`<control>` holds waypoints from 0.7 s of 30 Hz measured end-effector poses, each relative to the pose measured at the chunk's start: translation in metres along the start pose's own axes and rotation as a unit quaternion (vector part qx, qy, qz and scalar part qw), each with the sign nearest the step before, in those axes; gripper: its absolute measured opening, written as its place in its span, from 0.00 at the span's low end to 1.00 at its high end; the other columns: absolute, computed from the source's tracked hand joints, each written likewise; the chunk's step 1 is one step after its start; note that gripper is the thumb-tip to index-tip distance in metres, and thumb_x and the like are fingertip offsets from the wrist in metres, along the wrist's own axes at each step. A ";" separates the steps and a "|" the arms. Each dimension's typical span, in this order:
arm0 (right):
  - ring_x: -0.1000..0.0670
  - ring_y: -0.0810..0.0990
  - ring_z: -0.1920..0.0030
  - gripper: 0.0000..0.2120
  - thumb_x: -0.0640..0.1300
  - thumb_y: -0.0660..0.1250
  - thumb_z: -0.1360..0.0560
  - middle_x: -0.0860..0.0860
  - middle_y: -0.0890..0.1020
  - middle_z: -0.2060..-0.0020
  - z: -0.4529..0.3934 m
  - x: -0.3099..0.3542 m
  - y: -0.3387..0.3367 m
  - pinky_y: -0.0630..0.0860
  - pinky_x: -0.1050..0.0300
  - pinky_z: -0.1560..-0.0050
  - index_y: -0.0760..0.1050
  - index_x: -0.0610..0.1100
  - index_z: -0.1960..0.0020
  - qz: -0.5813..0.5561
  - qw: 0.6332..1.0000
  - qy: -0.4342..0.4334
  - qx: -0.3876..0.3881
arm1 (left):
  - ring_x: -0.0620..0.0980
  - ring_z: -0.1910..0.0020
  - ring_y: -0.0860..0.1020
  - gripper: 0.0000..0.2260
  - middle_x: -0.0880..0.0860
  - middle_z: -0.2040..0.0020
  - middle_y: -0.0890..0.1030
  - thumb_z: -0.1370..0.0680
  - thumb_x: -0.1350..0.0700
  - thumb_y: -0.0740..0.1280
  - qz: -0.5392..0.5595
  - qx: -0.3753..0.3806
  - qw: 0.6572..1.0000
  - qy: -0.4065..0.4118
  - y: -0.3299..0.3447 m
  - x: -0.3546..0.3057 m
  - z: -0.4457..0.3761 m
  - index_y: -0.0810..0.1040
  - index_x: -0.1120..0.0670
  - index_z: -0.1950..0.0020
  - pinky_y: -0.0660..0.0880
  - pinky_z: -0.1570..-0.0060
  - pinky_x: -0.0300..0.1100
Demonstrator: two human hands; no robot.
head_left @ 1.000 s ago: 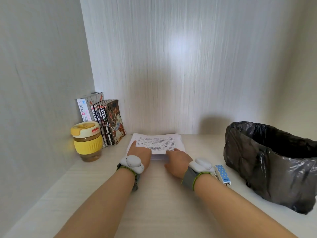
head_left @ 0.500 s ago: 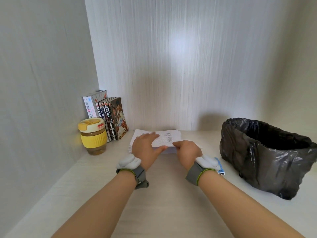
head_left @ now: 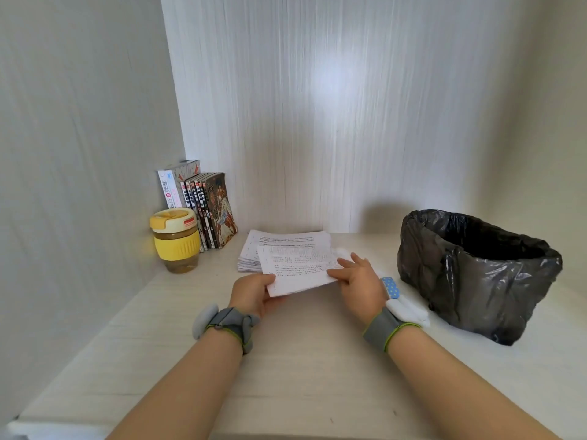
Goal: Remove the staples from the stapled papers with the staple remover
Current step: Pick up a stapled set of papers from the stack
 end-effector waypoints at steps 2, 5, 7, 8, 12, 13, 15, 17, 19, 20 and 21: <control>0.48 0.53 0.25 0.23 0.33 0.55 0.25 0.47 0.63 0.27 0.002 0.003 0.006 0.45 0.62 0.29 0.72 0.48 0.34 -0.002 1.000 -0.013 0.027 | 0.62 0.46 0.77 0.16 0.64 0.36 0.74 0.23 0.68 0.59 -0.025 -0.010 1.000 0.011 -0.004 0.004 -0.003 0.69 0.67 0.35 0.75 0.53 0.50; 0.49 0.56 0.26 0.26 0.30 0.56 0.29 0.48 0.64 0.28 0.006 0.013 0.014 0.49 0.65 0.30 0.72 0.46 0.34 -0.024 0.998 -0.045 0.039 | 0.58 0.49 0.77 0.15 0.63 0.40 0.77 0.23 0.68 0.60 -0.042 -0.003 0.999 0.032 -0.005 0.008 -0.006 0.72 0.65 0.37 0.74 0.51 0.52; 0.49 0.60 0.28 0.27 0.29 0.55 0.31 0.47 0.67 0.30 0.009 0.021 0.016 0.52 0.65 0.32 0.74 0.44 0.36 -0.054 0.997 -0.053 0.031 | 0.57 0.51 0.78 0.14 0.61 0.43 0.78 0.24 0.67 0.62 -0.073 0.000 0.996 0.057 -0.005 0.009 -0.007 0.74 0.63 0.38 0.76 0.51 0.53; 0.48 0.63 0.29 0.26 0.29 0.55 0.31 0.46 0.69 0.32 0.009 0.026 0.017 0.55 0.65 0.33 0.74 0.43 0.37 -0.072 0.996 -0.056 0.022 | 0.57 0.51 0.78 0.14 0.60 0.44 0.79 0.24 0.66 0.62 -0.088 0.001 0.994 0.071 -0.005 0.009 -0.008 0.76 0.62 0.39 0.77 0.50 0.54; 0.48 0.75 0.43 0.16 0.34 0.59 0.27 0.47 0.78 0.44 0.008 0.039 0.018 0.70 0.58 0.41 0.78 0.41 0.42 -0.139 0.990 -0.040 0.003 | 0.58 0.53 0.80 0.11 0.57 0.49 0.82 0.25 0.66 0.64 -0.116 0.014 0.987 0.106 -0.004 0.008 -0.006 0.80 0.57 0.46 0.78 0.52 0.54; 0.48 0.77 0.46 0.14 0.35 0.61 0.27 0.47 0.78 0.47 0.008 0.041 0.020 0.72 0.58 0.44 0.78 0.42 0.44 -0.149 0.988 -0.035 0.008 | 0.58 0.53 0.80 0.11 0.57 0.50 0.82 0.25 0.67 0.64 -0.119 0.018 0.987 0.110 -0.004 0.008 -0.005 0.80 0.57 0.46 0.78 0.52 0.54; 0.50 0.77 0.51 0.12 0.37 0.62 0.27 0.47 0.79 0.50 0.009 0.044 0.022 0.73 0.57 0.46 0.78 0.42 0.45 -0.156 0.987 -0.033 0.017 | 0.58 0.52 0.80 0.11 0.57 0.51 0.82 0.26 0.67 0.65 -0.124 0.030 0.985 0.119 -0.002 0.007 -0.004 0.80 0.59 0.46 0.78 0.52 0.54; 0.52 0.75 0.55 0.11 0.39 0.63 0.28 0.49 0.78 0.54 0.009 0.044 0.023 0.73 0.58 0.48 0.78 0.43 0.47 -0.166 0.985 -0.029 0.016 | 0.58 0.52 0.80 0.10 0.58 0.51 0.82 0.27 0.67 0.66 -0.129 0.045 0.982 0.131 0.000 0.006 -0.002 0.81 0.57 0.49 0.78 0.50 0.55; 0.54 0.73 0.58 0.09 0.42 0.65 0.28 0.51 0.77 0.58 0.009 0.043 0.023 0.72 0.60 0.51 0.77 0.43 0.48 -0.176 0.984 -0.026 0.007 | 0.58 0.52 0.81 0.10 0.58 0.51 0.83 0.27 0.66 0.67 -0.127 0.060 0.980 0.141 0.003 0.006 0.000 0.82 0.54 0.52 0.78 0.49 0.55; 0.54 0.73 0.58 0.10 0.44 0.66 0.27 0.52 0.77 0.59 0.009 0.042 0.023 0.71 0.61 0.52 0.77 0.44 0.48 -0.180 0.983 -0.024 0.003 | 0.57 0.52 0.81 0.09 0.58 0.50 0.83 0.26 0.65 0.67 -0.129 0.066 0.979 0.147 0.005 0.006 0.000 0.82 0.53 0.53 0.78 0.48 0.54; 0.54 0.74 0.58 0.10 0.46 0.66 0.27 0.53 0.77 0.59 0.009 0.042 0.023 0.71 0.61 0.53 0.77 0.44 0.47 -0.190 0.982 -0.019 0.001 | 0.57 0.51 0.81 0.08 0.58 0.50 0.83 0.26 0.63 0.67 -0.134 0.072 0.976 0.153 0.007 0.007 0.001 0.82 0.53 0.53 0.77 0.46 0.53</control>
Point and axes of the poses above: each hand's wrist, its own z-axis away from the middle knuckle, its own y-axis out of the palm, x = y × z, the point moved 5 cm from there along -z, towards the middle knuckle
